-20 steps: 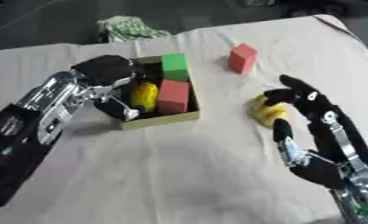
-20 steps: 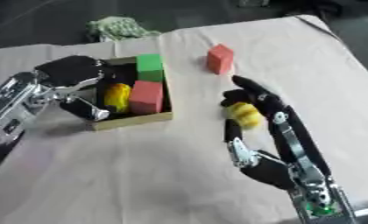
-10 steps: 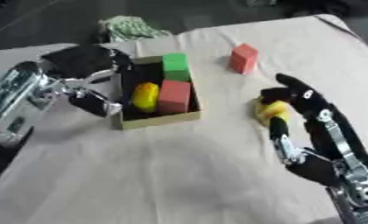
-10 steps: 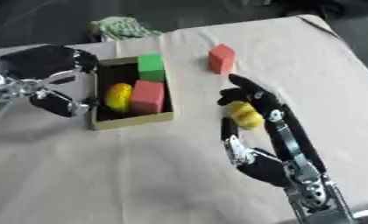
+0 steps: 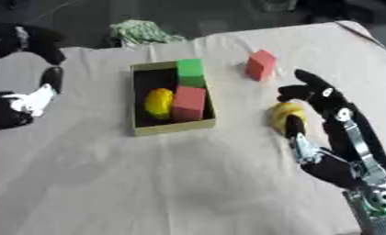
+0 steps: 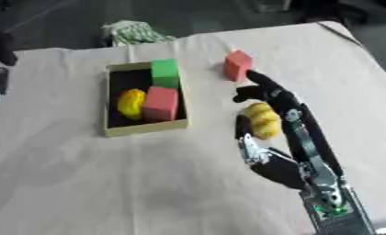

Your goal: Pick up objects on the table and place them in the box.

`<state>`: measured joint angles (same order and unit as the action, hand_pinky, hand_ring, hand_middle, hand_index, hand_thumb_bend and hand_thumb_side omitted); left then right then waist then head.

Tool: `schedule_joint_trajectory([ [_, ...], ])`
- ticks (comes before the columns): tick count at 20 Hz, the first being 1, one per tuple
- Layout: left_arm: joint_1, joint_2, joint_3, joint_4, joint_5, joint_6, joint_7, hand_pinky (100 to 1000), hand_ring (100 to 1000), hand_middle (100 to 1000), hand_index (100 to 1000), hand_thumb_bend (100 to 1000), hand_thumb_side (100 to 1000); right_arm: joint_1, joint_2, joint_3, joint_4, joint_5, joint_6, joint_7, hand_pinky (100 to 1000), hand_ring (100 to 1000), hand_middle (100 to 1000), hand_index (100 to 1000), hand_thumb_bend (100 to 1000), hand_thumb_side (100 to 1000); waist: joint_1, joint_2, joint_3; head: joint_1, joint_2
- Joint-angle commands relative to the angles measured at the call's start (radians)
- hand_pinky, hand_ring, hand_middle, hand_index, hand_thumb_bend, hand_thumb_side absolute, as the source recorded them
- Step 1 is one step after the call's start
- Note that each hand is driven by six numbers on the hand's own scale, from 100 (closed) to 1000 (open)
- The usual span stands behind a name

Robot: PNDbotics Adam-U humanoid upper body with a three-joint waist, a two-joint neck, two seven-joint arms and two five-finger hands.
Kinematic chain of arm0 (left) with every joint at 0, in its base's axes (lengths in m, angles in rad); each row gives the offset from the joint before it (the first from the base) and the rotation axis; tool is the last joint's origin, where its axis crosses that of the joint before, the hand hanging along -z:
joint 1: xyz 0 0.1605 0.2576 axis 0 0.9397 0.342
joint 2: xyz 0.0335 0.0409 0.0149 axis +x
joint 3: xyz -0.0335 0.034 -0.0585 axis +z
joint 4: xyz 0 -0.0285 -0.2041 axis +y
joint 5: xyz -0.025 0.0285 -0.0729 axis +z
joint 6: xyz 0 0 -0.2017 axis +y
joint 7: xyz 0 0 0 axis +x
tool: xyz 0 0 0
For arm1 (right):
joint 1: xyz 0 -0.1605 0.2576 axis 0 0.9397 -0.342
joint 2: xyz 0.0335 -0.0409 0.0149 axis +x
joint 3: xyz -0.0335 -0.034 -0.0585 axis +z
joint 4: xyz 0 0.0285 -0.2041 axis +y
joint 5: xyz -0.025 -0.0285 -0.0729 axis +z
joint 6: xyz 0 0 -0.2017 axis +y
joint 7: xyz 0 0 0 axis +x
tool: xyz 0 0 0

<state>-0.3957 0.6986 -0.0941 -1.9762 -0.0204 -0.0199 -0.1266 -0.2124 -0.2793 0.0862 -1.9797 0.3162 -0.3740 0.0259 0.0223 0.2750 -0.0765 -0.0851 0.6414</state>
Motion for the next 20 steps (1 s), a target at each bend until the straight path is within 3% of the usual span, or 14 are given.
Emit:
schedule_joint_trajectory([
  [1,0.056,-0.032,0.052,-0.024,0.077,-0.057,0.067,796,649,596,832,100,470,-0.043,-0.087,-0.029,-0.020,-0.046,0.010,-0.035,810,794,648,945,100,449,-0.006,-0.023,0.010,-0.016,0.002],
  [7,0.172,-0.164,0.066,-0.024,0.060,-0.108,0.068,800,647,594,832,100,520,-0.148,-0.298,-0.066,-0.020,-0.233,0.096,-0.058,809,793,647,946,100,441,-0.020,-0.036,0.053,-0.054,0.013],
  [10,0.204,-0.230,0.060,-0.024,0.051,-0.107,0.061,800,641,588,828,100,552,-0.214,-0.416,-0.070,0.033,-0.326,0.159,-0.048,808,792,641,945,100,425,-0.022,-0.041,0.078,-0.081,0.021],
  [12,0.219,-0.278,0.051,-0.024,0.046,-0.093,0.053,801,640,587,828,100,570,-0.274,-0.479,-0.059,0.133,-0.376,0.193,-0.031,808,791,638,944,100,415,-0.022,-0.043,0.095,-0.105,0.025],
  [15,0.244,-0.328,0.037,-0.024,0.031,-0.076,0.037,802,639,586,828,100,592,-0.382,-0.536,-0.026,0.349,-0.399,0.222,0.029,810,802,666,946,100,321,-0.019,-0.048,0.120,-0.134,0.032],
  [18,0.263,-0.358,0.026,-0.024,0.013,-0.064,0.028,802,636,583,827,100,600,-0.493,-0.536,-0.002,0.577,-0.350,0.204,0.094,815,818,692,949,100,288,-0.015,-0.051,0.138,-0.157,0.039],
  [20,0.267,-0.371,0.017,-0.024,0.008,-0.055,0.022,802,635,582,825,100,605,-0.559,-0.518,0.003,0.727,-0.272,0.186,0.126,826,849,748,963,100,245,-0.012,-0.054,0.149,-0.174,0.045],
])
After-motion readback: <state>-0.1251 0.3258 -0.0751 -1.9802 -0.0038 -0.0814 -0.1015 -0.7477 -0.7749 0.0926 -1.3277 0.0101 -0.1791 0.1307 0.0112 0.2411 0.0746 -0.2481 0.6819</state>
